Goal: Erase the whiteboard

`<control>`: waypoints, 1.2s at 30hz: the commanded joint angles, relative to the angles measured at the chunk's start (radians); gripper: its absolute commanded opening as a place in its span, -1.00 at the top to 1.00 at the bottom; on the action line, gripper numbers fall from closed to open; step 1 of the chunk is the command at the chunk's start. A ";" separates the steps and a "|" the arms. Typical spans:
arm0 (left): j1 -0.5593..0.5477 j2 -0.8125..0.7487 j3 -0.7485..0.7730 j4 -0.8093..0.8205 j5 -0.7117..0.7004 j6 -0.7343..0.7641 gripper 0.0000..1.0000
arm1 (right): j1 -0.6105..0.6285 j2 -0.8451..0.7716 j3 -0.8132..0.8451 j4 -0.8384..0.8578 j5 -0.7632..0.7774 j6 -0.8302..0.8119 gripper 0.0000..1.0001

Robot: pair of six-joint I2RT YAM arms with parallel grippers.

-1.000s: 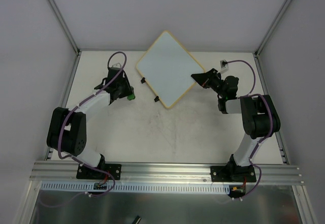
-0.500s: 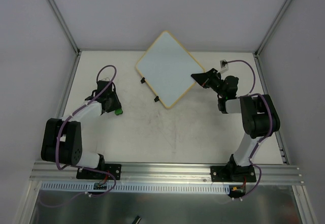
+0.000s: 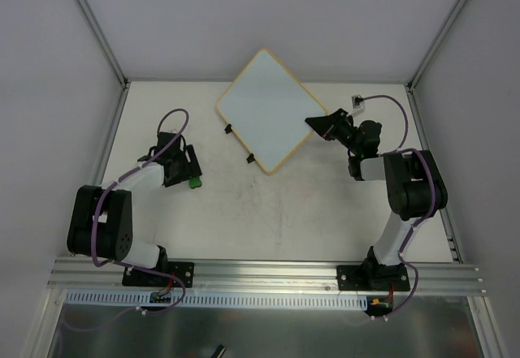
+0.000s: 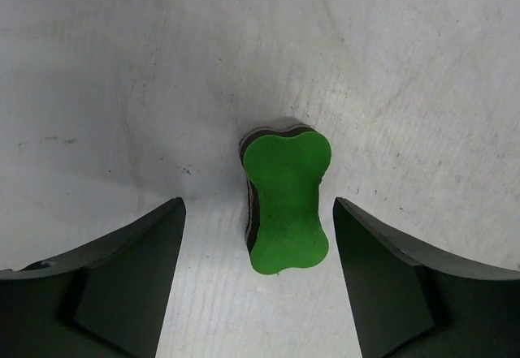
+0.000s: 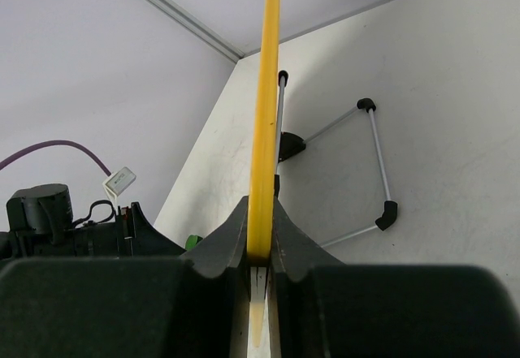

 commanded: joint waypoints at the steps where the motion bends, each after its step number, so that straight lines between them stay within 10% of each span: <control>1: 0.006 -0.032 -0.010 -0.001 0.011 0.007 -0.49 | 0.022 0.010 0.025 0.054 -0.074 -0.013 1.00; 6: 0.006 -0.061 -0.028 0.011 0.007 0.005 -0.98 | 0.022 0.012 0.026 0.052 -0.073 -0.018 0.56; 18: 0.006 -0.135 -0.073 0.054 0.005 0.005 -0.98 | 0.021 0.007 0.022 0.052 -0.070 -0.016 0.23; 25: 0.006 -0.185 -0.096 0.071 0.001 0.001 -0.98 | 0.004 0.001 0.005 0.055 -0.053 -0.006 -0.98; 36: 0.006 -0.305 -0.152 0.117 0.018 -0.022 -0.98 | -0.024 -0.115 -0.079 0.064 -0.001 0.007 -0.98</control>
